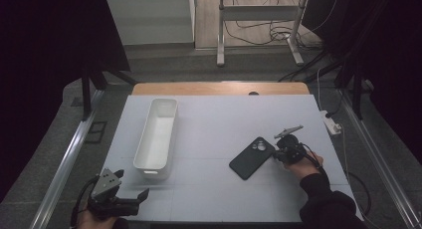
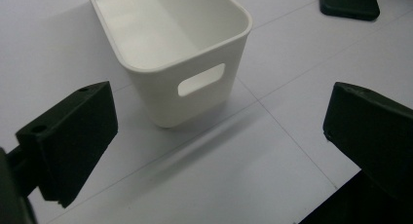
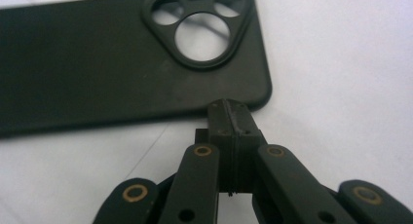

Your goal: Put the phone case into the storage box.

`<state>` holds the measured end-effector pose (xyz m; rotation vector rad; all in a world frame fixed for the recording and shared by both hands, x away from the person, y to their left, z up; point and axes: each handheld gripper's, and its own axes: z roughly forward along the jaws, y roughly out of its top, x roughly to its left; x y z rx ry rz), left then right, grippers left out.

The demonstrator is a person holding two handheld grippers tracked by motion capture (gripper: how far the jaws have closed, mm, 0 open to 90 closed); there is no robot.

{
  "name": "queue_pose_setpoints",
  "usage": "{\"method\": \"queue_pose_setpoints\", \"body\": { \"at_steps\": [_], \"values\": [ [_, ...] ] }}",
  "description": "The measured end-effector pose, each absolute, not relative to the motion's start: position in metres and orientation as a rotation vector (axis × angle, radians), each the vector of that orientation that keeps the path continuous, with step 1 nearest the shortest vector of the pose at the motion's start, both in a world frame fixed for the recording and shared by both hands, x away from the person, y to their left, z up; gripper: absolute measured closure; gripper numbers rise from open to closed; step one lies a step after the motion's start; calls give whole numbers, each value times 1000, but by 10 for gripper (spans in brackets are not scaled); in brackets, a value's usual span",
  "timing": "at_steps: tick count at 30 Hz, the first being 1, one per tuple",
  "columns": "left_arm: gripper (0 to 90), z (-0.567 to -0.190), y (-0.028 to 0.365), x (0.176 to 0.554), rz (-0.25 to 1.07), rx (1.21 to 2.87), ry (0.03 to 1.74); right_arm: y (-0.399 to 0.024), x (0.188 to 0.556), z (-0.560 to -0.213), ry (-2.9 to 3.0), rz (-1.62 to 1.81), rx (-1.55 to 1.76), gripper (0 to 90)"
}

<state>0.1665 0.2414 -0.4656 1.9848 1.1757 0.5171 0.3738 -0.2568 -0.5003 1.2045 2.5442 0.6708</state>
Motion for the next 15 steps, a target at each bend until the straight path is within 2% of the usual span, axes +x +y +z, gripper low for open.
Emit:
{"method": "queue_pose_setpoints", "body": {
  "at_steps": [15],
  "values": [
    [2, -466, 242, 167, 513, 1985, 1173, -240, 397, -503, 2494, 695, 1263, 894]
  ]
}}
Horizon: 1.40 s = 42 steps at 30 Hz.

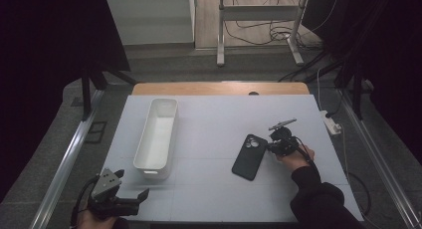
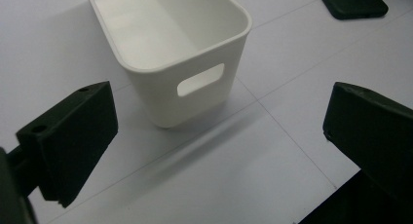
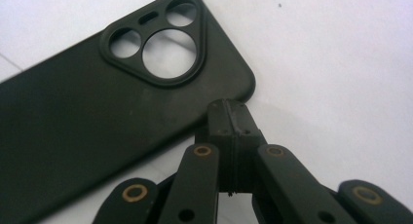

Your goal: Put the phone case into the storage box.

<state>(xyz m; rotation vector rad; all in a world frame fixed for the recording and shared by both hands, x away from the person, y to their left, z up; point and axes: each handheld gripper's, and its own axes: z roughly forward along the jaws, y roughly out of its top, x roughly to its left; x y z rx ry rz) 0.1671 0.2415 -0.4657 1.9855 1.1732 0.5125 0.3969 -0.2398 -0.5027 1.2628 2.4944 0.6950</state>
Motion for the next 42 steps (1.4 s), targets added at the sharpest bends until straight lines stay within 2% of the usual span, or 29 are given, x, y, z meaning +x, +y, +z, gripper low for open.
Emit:
{"method": "queue_pose_setpoints", "body": {
  "at_steps": [18, 42],
  "values": [
    [2, -466, 241, 167, 510, 1988, 1169, -203, 408, -508, 2537, 755, 1199, 894],
    [2, -466, 242, 167, 507, 1988, 1163, -157, 390, -512, 2676, 818, 1020, 894]
  ]
}}
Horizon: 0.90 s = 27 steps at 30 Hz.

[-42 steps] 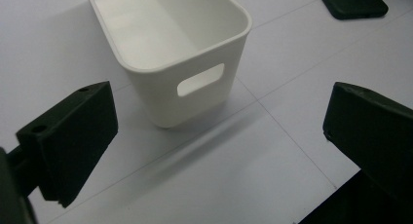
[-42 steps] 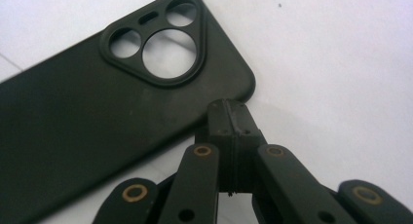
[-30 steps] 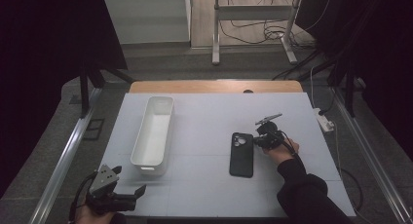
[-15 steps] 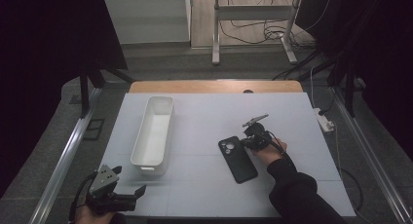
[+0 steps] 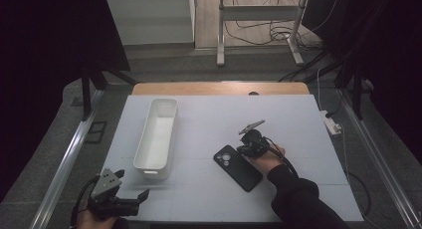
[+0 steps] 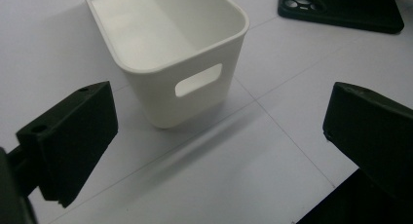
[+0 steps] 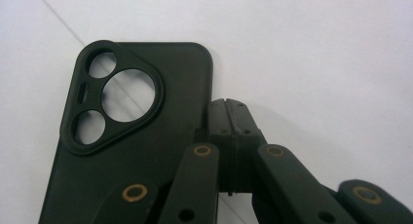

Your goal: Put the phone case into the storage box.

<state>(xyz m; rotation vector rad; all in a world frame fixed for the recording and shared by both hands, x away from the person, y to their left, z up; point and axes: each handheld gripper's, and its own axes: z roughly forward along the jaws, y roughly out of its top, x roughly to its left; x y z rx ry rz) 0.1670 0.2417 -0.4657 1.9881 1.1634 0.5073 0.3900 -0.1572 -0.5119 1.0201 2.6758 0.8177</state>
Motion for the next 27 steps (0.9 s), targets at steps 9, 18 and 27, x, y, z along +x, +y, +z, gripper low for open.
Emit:
{"method": "queue_pose_setpoints", "body": {
  "at_steps": [9, 18, 27],
  "values": [
    [2, -466, 243, 167, 502, 1982, 1164, -155, 388, -512, 2683, 812, 999, 893],
    [2, -466, 243, 167, 502, 1981, 1164, -162, 384, -500, 2658, 830, 1002, 828],
    [2, -466, 243, 167, 502, 1981, 1164, -176, 376, -490, 2643, 826, 1017, 745]
  ]
}}
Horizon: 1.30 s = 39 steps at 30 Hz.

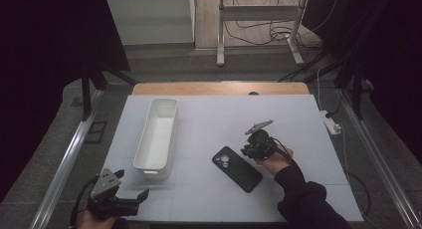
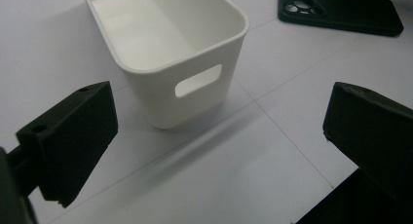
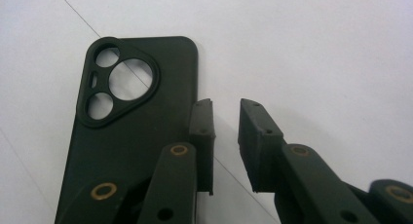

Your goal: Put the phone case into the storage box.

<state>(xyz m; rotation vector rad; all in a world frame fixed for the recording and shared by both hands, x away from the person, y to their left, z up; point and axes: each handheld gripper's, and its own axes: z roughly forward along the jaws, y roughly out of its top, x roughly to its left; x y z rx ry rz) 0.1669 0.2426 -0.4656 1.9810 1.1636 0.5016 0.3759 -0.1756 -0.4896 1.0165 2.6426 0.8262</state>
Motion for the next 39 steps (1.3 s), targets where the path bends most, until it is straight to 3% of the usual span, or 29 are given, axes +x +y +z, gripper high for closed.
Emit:
{"method": "queue_pose_setpoints", "body": {
  "at_steps": [13, 29, 32, 35, 39],
  "values": [
    [3, -466, 243, 167, 501, 1981, 1164, -191, 366, -478, 2645, 832, 1055, 593],
    [2, -466, 243, 167, 501, 1979, 1167, -201, 357, -470, 2659, 808, 1100, 252],
    [2, -466, 242, 167, 500, 1982, 1166, -202, 355, -469, 2645, 790, 1095, 103],
    [2, -466, 242, 167, 501, 1980, 1167, -202, 354, -469, 2649, 786, 1101, 26],
    [2, -466, 242, 167, 501, 1980, 1167, -203, 352, -469, 2649, 787, 1098, 0]
  ]
}}
